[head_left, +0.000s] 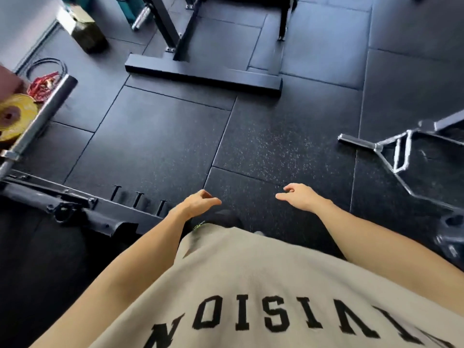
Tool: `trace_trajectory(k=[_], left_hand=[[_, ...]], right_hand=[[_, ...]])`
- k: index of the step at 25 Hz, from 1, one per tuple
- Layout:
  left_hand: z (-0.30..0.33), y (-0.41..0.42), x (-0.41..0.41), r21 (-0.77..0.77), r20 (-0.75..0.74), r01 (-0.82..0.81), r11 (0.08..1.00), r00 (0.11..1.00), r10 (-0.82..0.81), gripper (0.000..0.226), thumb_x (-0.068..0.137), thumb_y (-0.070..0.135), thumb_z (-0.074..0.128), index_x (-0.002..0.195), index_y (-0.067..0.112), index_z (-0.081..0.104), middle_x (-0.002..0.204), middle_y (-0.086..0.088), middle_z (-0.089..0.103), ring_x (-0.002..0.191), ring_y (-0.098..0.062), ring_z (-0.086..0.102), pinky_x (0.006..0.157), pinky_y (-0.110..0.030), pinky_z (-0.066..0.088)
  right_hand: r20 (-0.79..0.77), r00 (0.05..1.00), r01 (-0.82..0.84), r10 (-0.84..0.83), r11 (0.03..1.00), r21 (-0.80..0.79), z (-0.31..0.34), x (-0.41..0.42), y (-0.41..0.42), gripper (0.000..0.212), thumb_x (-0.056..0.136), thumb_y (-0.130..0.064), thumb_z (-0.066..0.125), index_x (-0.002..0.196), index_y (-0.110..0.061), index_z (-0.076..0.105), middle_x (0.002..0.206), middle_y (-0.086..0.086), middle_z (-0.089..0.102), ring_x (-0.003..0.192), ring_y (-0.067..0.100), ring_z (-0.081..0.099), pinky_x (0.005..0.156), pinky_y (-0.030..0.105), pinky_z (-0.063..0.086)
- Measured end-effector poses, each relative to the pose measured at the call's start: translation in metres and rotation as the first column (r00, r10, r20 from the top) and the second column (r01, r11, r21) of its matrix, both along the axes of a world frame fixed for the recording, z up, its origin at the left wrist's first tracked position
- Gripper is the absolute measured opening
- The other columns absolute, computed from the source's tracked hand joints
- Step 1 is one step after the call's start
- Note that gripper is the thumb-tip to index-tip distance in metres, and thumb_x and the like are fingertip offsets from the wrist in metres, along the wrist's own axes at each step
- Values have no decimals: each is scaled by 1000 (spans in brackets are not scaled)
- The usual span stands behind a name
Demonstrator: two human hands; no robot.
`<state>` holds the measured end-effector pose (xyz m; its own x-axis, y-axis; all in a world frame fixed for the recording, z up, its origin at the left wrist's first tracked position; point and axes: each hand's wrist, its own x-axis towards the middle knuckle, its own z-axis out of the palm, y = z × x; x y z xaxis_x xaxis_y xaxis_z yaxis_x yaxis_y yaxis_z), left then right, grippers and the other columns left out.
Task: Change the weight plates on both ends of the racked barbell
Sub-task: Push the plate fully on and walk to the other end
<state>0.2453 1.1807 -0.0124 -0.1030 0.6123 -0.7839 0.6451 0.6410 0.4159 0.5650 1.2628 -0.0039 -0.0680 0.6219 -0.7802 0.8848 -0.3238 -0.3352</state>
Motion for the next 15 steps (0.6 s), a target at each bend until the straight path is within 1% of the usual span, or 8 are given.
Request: trace_trajectory(k=[2,3,7,9,11,15], left_hand=[[-7,37,-13,-20,1,-52,998,999,52,45,86,57,64,115,25,53,132,-3,58,112,-21,54,99,-38,44],[-11,55,-20,-36,-3,-74,997,997,74,47,84,58,65,115,25,54,133,-3,58,114,-21,54,100,-40,44],[-31,139,-62,-85,-21,-124,989,992,122,62,81,64,64,126,23,54,135,-3,57,120,-23,53,106,-45,42],[-39,191,-91,-79,-28,-138,987,990,136,61,82,64,63,127,23,54,137,-3,56,120,-24,53,106,-46,42],[-31,252,-124,-78,-21,-158,984,987,157,60,83,64,62,126,24,54,136,-3,56,119,-24,53,106,-45,42],[-4,367,-198,-13,21,-202,979,979,202,55,85,63,61,123,24,51,129,-2,57,112,-22,55,98,-41,45]], right_hand=[[-12,999,-40,39,999,-3,1,-17,55,81,68,-73,57,137,-33,50,146,3,49,132,30,46,110,53,35],[-9,998,-61,61,998,1,1,-27,81,79,71,-72,58,138,-31,50,146,4,49,132,30,46,110,53,35],[-5,989,-145,145,989,-24,-15,-72,183,69,84,-62,59,141,-26,48,148,5,47,133,29,46,112,50,35],[6,984,-178,178,983,-32,-20,-96,240,66,87,-59,59,142,-25,47,149,5,47,134,28,46,113,49,34],[20,979,-204,204,979,-24,-16,-124,306,64,88,-58,59,141,-25,47,148,5,47,133,28,46,113,49,34],[9,970,-244,244,966,81,6,-195,433,63,85,-61,59,137,-26,52,139,4,56,128,26,51,111,46,36]])
